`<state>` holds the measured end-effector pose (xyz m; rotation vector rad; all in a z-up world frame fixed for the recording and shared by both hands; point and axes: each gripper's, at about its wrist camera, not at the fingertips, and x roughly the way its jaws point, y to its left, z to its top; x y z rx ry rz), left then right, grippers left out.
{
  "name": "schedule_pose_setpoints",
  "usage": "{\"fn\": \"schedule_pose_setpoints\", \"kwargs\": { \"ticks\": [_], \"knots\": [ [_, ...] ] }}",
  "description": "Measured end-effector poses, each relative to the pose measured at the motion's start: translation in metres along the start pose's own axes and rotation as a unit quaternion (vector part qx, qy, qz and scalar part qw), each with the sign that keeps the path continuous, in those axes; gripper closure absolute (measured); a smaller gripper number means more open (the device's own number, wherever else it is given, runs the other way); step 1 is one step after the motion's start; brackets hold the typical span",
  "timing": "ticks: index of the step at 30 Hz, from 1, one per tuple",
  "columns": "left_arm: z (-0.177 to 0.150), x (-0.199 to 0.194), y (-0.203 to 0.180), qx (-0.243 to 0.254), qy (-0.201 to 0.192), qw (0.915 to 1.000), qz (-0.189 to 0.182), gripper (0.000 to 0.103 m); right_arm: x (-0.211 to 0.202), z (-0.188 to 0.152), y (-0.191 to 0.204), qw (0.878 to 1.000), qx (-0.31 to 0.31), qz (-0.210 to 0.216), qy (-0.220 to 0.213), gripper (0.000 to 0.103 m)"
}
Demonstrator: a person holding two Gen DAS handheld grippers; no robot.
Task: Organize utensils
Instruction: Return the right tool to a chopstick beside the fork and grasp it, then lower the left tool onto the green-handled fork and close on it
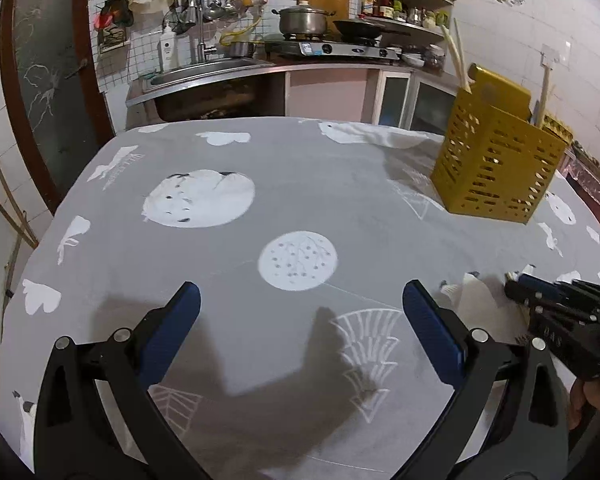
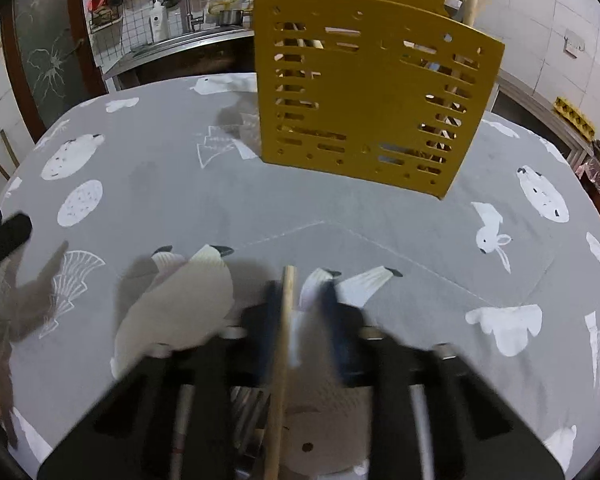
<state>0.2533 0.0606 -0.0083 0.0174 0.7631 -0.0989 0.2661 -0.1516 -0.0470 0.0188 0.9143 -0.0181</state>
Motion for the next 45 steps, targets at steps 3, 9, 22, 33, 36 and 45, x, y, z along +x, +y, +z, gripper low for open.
{"fn": "schedule_pose_setpoints", "kwargs": {
  "ticks": [3, 9, 22, 33, 36, 45],
  "knots": [
    [-0.003, -0.001, -0.011, 0.004, 0.005, 1.0000, -0.005, 0.005, -0.001, 0.000, -0.007, 1.000, 0.003, 0.016, -0.003, 0.096],
    [-0.009, -0.005, -0.043, 0.012, 0.012, 0.9995, -0.026, 0.005, -0.024, -0.009, -0.031, 1.000, 0.011, 0.013, -0.024, 0.097],
    [-0.033, -0.009, -0.129, 0.041, 0.045, 0.9950, -0.079, 0.005, -0.052, -0.039, -0.127, 0.997, 0.068, -0.024, -0.034, 0.097],
    [-0.058, 0.000, -0.164, 0.083, 0.068, 0.9917, -0.070, 0.006, -0.045, -0.055, -0.148, 0.995, 0.087, -0.017, -0.034, 0.097],
    [-0.059, 0.004, -0.164, 0.082, 0.075, 0.9913, -0.070, 0.008, -0.043, -0.057, -0.147, 0.996, 0.086, -0.019, -0.033, 0.097],
    [-0.060, 0.005, -0.166, 0.084, 0.080, 0.9908, -0.071, 0.025, -0.042, -0.057, -0.144, 0.996, 0.081, -0.025, -0.032, 0.096]
  ]
}}
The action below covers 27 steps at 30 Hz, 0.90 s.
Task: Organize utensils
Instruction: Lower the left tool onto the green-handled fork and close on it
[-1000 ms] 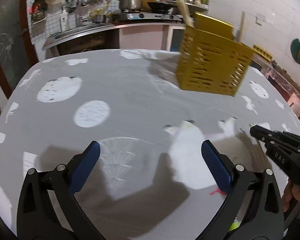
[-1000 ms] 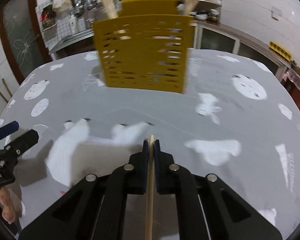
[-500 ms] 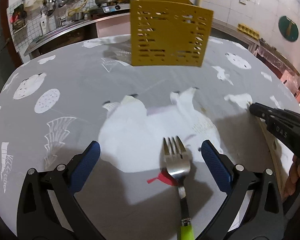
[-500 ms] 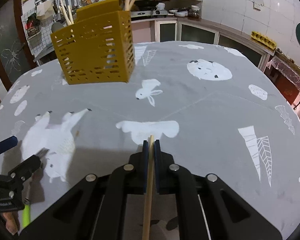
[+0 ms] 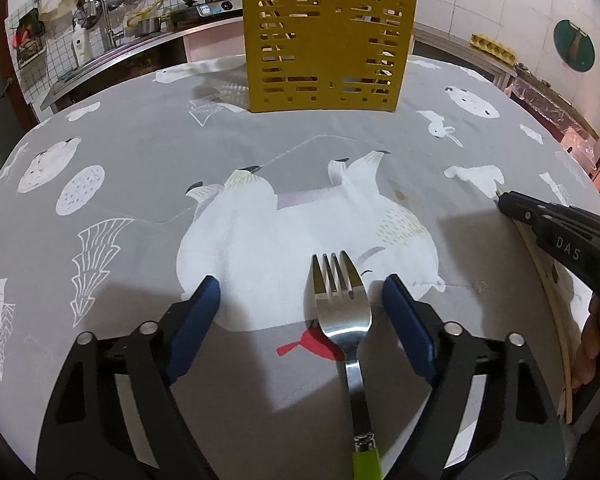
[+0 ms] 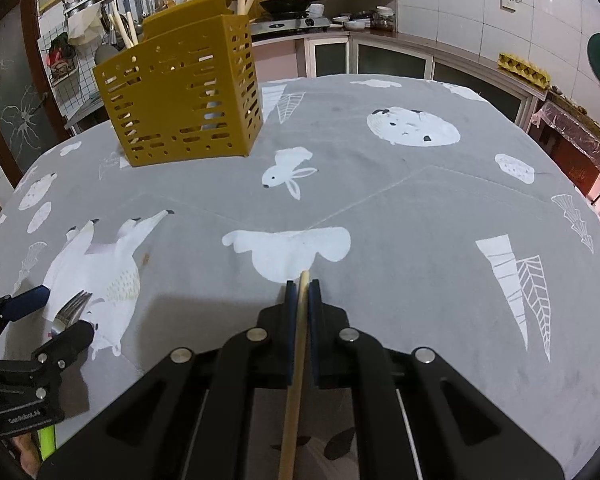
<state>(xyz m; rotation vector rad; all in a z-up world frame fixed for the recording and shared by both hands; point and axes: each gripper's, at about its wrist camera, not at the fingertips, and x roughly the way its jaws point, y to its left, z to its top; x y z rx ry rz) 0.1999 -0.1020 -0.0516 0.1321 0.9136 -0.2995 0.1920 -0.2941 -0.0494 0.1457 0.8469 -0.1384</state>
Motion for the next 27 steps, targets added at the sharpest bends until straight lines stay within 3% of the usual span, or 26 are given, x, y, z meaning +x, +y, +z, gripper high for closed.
{"fn": "schedule_pose_setpoints", "kwargs": {
  "ticks": [7, 12, 14, 20, 27],
  "knots": [
    [0.0008, -0.0024, -0.0037, 0.001, 0.003, 1.0000, -0.006, 0.048, -0.0008, -0.0002, 0.0007, 1.000, -0.004, -0.001, -0.002, 0.096],
    [0.0047, 0.0002, -0.0062, 0.008, 0.015, 0.9998, -0.011, 0.054, -0.0017, -0.0005, 0.0010, 1.000, -0.004, -0.001, -0.003, 0.096],
    [0.0066, -0.0002, -0.0063, 0.009, 0.021, 0.9996, -0.015, 0.066, -0.0017, -0.0004, 0.0015, 1.000, -0.003, 0.000, -0.003, 0.096],
    [0.0080, -0.0010, -0.0080, 0.009, 0.024, 0.9992, -0.031, 0.081, -0.0048, -0.0016, 0.0045, 1.000, -0.008, 0.004, -0.008, 0.096],
    [0.0071, -0.0025, -0.0068, 0.001, 0.015, 0.9993, -0.033, 0.081, -0.0044, -0.0009, 0.0006, 1.000, 0.002, 0.012, -0.005, 0.097]
  ]
}}
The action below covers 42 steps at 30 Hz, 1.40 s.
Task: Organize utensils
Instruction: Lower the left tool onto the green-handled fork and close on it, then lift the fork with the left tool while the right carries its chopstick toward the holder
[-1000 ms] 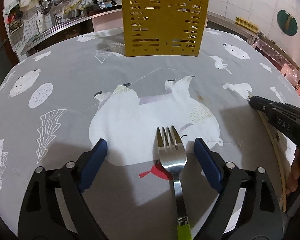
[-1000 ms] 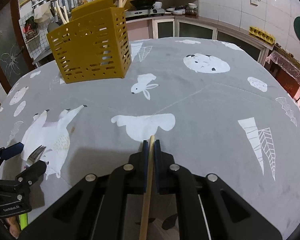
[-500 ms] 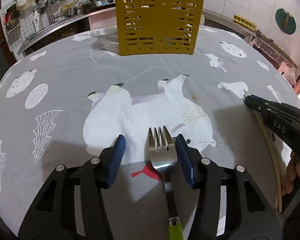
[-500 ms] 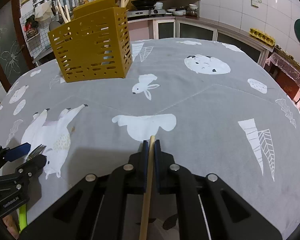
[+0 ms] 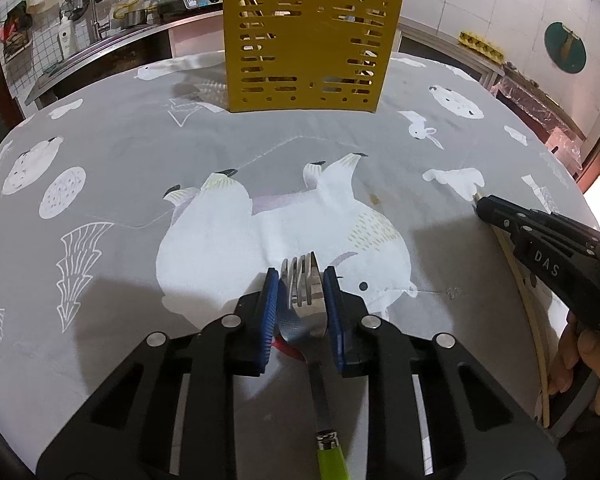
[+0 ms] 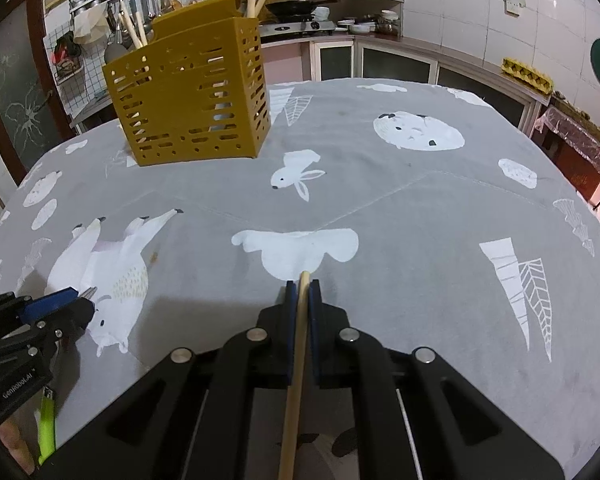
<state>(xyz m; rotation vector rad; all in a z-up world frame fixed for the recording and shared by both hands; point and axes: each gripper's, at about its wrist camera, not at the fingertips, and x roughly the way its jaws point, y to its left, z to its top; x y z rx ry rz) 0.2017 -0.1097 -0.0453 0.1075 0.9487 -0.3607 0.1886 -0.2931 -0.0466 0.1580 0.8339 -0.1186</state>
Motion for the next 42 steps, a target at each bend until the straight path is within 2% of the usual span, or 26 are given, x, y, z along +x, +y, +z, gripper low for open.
{"fn": "schedule_pose_setpoints", "kwargs": {
  "ticks": [6, 13, 16, 22, 28, 32, 33, 34, 37, 40, 41, 42],
  "knots": [
    [-0.001, -0.012, 0.006, -0.009, -0.019, 0.9997, -0.013, 0.082, -0.006, 0.001, -0.003, 1.000, 0.013, 0.007, -0.010, 0.096],
    [0.005, -0.042, 0.014, -0.010, -0.066, 0.9976, -0.016, 0.083, -0.009, 0.002, 0.003, 1.000, 0.009, 0.007, -0.018, 0.096],
    [0.009, -0.055, 0.019, -0.014, -0.088, 0.9958, -0.019, 0.083, -0.022, 0.006, 0.005, 0.999, 0.011, 0.011, -0.042, 0.097],
    [0.015, -0.083, 0.020, 0.008, -0.152, 0.9883, 0.005, 0.084, -0.053, 0.015, 0.009, 0.995, 0.012, 0.015, -0.101, 0.097],
    [0.021, -0.103, 0.025, 0.017, -0.191, 0.9813, 0.016, 0.087, -0.077, 0.023, 0.011, 0.989, 0.016, 0.016, -0.145, 0.097],
    [0.024, -0.111, 0.032, 0.017, -0.200, 0.9795, 0.017, 0.090, -0.069, 0.028, 0.011, 0.992, 0.002, 0.007, -0.125, 0.097],
    [0.025, -0.110, 0.033, 0.017, -0.200, 0.9795, 0.018, 0.093, -0.065, 0.028, 0.011, 0.993, 0.002, 0.005, -0.118, 0.097],
    [0.026, -0.109, 0.035, 0.016, -0.197, 0.9801, 0.016, 0.101, -0.056, 0.028, 0.008, 0.995, 0.005, 0.007, -0.102, 0.097],
    [0.027, -0.102, 0.041, 0.009, -0.187, 0.9821, 0.013, 0.100, -0.037, 0.024, 0.004, 0.997, 0.018, 0.026, -0.077, 0.097],
    [0.031, -0.093, 0.045, 0.004, -0.179, 0.9838, 0.009, 0.101, -0.025, 0.021, 0.010, 0.998, -0.002, 0.005, -0.068, 0.095],
    [0.032, -0.090, 0.046, 0.003, -0.177, 0.9843, 0.007, 0.101, -0.023, 0.021, 0.011, 0.998, -0.007, -0.002, -0.065, 0.083],
    [0.033, -0.088, 0.047, 0.001, -0.174, 0.9847, 0.006, 0.101, -0.022, 0.022, 0.012, 0.998, -0.010, -0.005, -0.063, 0.057]
  ]
}}
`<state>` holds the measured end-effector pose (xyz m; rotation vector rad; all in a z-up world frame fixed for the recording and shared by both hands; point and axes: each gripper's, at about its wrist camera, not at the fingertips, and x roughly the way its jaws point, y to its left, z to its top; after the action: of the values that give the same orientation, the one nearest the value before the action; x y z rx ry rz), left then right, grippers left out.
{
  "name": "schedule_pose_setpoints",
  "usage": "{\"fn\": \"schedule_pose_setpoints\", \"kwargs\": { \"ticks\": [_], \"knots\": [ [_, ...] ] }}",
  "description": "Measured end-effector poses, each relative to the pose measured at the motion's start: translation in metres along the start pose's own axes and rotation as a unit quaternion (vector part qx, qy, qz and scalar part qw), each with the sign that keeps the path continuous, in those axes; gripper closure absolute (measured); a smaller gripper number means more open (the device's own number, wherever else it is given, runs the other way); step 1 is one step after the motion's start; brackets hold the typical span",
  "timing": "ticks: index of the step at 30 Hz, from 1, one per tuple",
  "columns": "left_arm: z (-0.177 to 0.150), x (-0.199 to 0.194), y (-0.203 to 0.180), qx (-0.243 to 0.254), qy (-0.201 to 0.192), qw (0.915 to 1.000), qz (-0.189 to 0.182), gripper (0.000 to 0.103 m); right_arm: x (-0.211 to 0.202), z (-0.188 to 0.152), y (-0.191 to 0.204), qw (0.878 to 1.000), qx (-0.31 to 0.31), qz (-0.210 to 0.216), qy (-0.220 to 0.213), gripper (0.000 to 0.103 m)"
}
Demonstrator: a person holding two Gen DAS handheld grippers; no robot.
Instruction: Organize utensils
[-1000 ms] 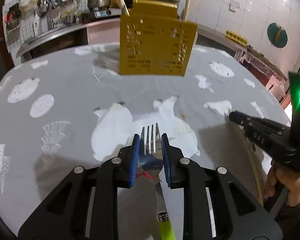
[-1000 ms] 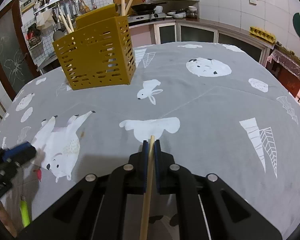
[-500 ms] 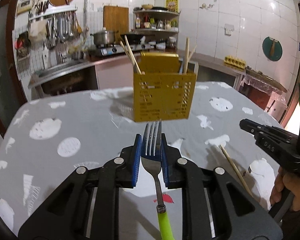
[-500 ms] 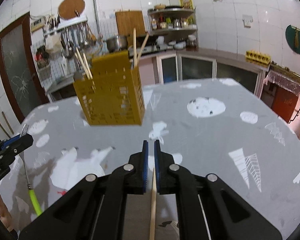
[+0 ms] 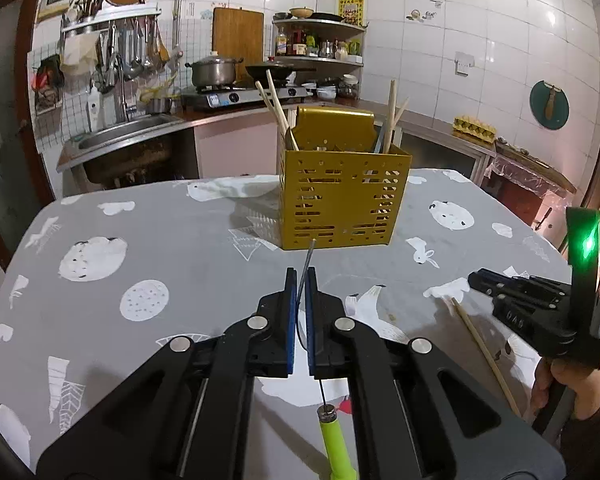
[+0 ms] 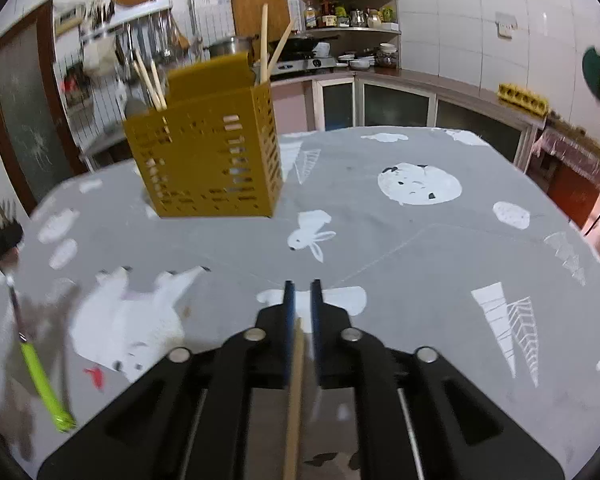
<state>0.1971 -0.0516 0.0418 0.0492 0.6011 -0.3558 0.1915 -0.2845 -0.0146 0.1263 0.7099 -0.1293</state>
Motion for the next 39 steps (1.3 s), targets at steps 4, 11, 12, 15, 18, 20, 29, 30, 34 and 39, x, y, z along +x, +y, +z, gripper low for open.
{"fn": "schedule_pose_setpoints", "kwargs": {
  "ticks": [4, 11, 12, 15, 18, 20, 29, 30, 34, 39],
  "knots": [
    [-0.001, 0.006, 0.002, -0.005, 0.004, 1.0000, -0.003, 0.101, 0.005, -0.002, 0.003, 1.000, -0.008, -0.009, 0.004, 0.046],
    [-0.003, 0.011, 0.003, -0.006, 0.005, 0.9999, -0.009, 0.101, 0.035, -0.011, -0.005, 0.998, 0.015, 0.000, 0.064, 0.076],
    [-0.003, 0.012, 0.002, -0.005, 0.006, 0.9999, -0.008, 0.101, 0.035, -0.011, -0.006, 0.998, 0.018, 0.002, 0.065, 0.076],
    [-0.003, 0.017, 0.000, -0.001, 0.008, 0.9999, -0.008, 0.101, 0.039, -0.012, -0.002, 0.997, 0.013, -0.007, 0.078, 0.076],
    [-0.003, 0.020, -0.002, 0.003, 0.010, 0.9999, -0.008, 0.101, 0.039, -0.012, 0.003, 0.996, 0.007, -0.019, 0.084, 0.077],
    [-0.003, 0.021, -0.003, 0.006, 0.010, 0.9999, -0.006, 0.101, 0.034, -0.011, 0.002, 0.996, 0.017, -0.014, 0.083, 0.077],
    [-0.005, 0.035, -0.001, 0.006, 0.022, 0.9997, 0.005, 0.101, 0.037, -0.014, 0.013, 0.996, -0.014, -0.017, 0.091, 0.086],
    [-0.005, 0.037, 0.000, 0.005, 0.024, 0.9997, 0.005, 0.101, 0.037, -0.015, 0.013, 0.996, -0.017, -0.017, 0.089, 0.091],
    [-0.006, 0.041, 0.006, -0.003, 0.027, 0.9996, 0.008, 0.102, 0.032, -0.013, 0.007, 0.997, -0.001, -0.007, 0.079, 0.096],
    [-0.005, 0.039, 0.011, -0.008, 0.025, 0.9996, 0.007, 0.102, 0.006, -0.006, 0.004, 0.999, 0.013, 0.004, 0.034, 0.098]
  ]
}}
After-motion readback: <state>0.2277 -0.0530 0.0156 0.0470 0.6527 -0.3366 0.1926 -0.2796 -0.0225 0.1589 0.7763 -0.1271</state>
